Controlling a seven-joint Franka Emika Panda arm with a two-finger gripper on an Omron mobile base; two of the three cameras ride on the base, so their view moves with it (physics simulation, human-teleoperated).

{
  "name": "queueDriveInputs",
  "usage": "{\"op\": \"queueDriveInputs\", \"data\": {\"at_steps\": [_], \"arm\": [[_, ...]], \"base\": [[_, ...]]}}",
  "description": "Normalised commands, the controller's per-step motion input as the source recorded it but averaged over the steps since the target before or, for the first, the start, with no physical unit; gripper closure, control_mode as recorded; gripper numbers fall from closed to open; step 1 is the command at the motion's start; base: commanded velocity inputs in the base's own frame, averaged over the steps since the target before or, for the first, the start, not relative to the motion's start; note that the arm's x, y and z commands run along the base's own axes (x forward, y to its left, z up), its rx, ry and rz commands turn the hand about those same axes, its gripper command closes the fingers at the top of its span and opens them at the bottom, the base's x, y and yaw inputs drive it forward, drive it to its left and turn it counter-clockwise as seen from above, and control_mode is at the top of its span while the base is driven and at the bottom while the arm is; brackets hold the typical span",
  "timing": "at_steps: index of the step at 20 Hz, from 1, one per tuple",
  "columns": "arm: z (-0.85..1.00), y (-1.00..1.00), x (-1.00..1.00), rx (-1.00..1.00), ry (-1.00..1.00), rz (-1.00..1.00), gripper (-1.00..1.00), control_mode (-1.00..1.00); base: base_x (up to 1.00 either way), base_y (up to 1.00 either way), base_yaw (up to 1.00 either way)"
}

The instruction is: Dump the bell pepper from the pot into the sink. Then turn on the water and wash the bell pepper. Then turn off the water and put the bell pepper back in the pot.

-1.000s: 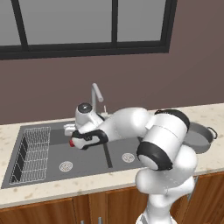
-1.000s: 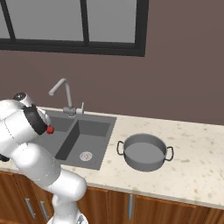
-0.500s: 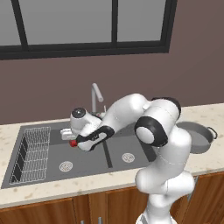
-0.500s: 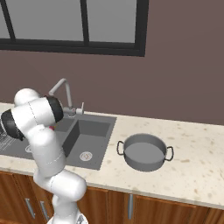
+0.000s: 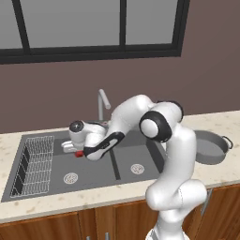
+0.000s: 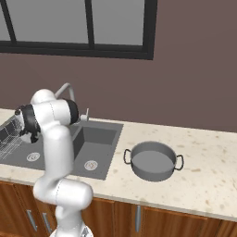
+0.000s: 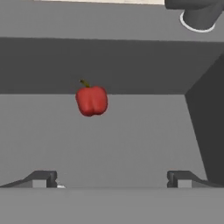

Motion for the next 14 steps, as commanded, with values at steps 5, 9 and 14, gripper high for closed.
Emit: {"op": "queueDriveInputs", "data": {"at_steps": [5, 9, 14], "arm": [[-0.15, 0.08, 0.44, -0.03, 0.00, 0.00, -1.00, -1.00], [-0.19, 0.02, 0.38, -0.04, 0.00, 0.00, -1.00, -1.00], [-0.22, 0.03, 0.40, -0.03, 0.02, 0.00, -1.00, -1.00]], "base": [[0.00, 0.00, 0.00], [0.00, 0.00, 0.00], [0.00, 0.00, 0.00]]}}
